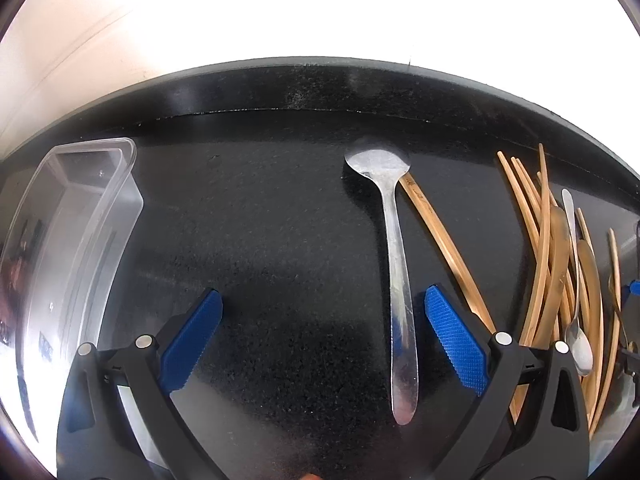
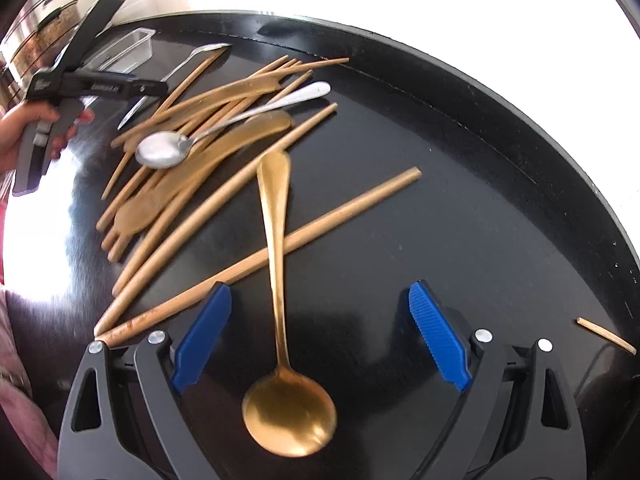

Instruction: Organize utensils

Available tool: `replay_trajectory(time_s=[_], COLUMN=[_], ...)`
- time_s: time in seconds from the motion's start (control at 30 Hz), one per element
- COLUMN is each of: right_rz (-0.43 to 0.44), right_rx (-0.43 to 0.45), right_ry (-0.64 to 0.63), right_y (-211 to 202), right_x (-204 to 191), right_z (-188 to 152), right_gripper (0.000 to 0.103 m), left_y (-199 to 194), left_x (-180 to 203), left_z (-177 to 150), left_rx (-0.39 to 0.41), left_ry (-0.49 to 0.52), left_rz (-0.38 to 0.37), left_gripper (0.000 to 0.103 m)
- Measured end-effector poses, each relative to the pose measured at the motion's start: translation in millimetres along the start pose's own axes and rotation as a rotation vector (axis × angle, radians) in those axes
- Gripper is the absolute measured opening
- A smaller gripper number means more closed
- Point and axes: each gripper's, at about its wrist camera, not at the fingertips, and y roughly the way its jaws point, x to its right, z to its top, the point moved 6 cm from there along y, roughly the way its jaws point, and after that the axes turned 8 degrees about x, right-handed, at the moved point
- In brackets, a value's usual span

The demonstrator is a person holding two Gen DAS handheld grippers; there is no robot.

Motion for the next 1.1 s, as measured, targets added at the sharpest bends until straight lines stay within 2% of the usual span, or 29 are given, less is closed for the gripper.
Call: replay_trajectory(time_s=[0.07,0.1,0.17,0.2,0.23,0.27,0.3,0.33,0.43,0.5,0.6,0.7,0.83,0.87,0.9,1.1], right_rz=[-0.015,-0.019,-0.045,-0.074,-0.135,-0.172,-0.191,-0.171,-0.083,-0.042,-0.018,0.014,0.084,0.085,0.085,0.147], right_rx=[-0.007,-0.005,0.019,0.023,0.021,0.026,0.03,0.033,0.024,0.048,0.091,0.134,0.205,0.216,0.222,0.281], right_ry=[0.022,0.026,0.036,0.03,-0.001,-0.039,-0.042,0.018,0.295,0.438,0.542,0.604,0.664,0.658,0.651,0.677], right_y=[0.9,0.1,-2.5,-4.1,-4.8,-5.2,-5.6,-6.6,-14.0,-25.0,-45.7,-66.9,-96.3,-101.4,-102.6,-128.3], right_x=[-1.5,-2.3,-6.8,-9.6,-12.5,-17.9,-19.8,-15.2,11.4,19.1,16.1,9.8,-3.0,-5.9,-7.6,-20.4], right_z=[3.1,3.5,10.8,11.5,11.0,10.4,10.5,10.7,5.0,-0.6,-5.9,-5.6,1.3,4.2,6.5,11.2], right_gripper=[0.087,0.081,0.048,0.005,0.006,0.006,0.006,0.006,0.006,0.006,0.006,0.005,0.002,0.002,0.002,0.002], left_y=[-0.7,0.3,1.3,0.4,-4.1,-8.4,-8.5,-7.4,-7.6,-19.2,-43.7,-65.2,-101.2,-109.2,-117.8,-152.5], left_x=[0.3,0.6,5.6,9.1,14.4,21.4,24.1,27.8,28.6,26.9,29.5,34.3,43.9,47.4,50.0,58.2], left_z=[-0.2,0.6,2.5,3.9,6.8,9.6,10.3,11.6,13.8,13.6,7.3,-3.2,-12.6,-13.6,-15.9,-2.9], left_rx=[0.004,0.008,0.017,0.028,0.062,0.09,0.089,0.089,0.059,0.076,0.105,0.103,0.14,0.152,0.16,0.238], left_ry=[0.009,0.014,0.015,0.025,0.048,0.084,0.105,0.107,0.057,0.023,0.014,0.016,0.031,0.04,0.049,0.046], left_rz=[-0.008,-0.01,-0.014,-0.021,-0.034,-0.038,-0.018,-0.034,-0.094,-0.12,-0.166,-0.211,-0.258,-0.265,-0.272,-0.289], left_gripper=[0.098,0.098,0.095,0.09,0.056,0.009,0.008,0.008,0.007,0.007,0.007,0.007,0.007,0.0,0.0,0.0])
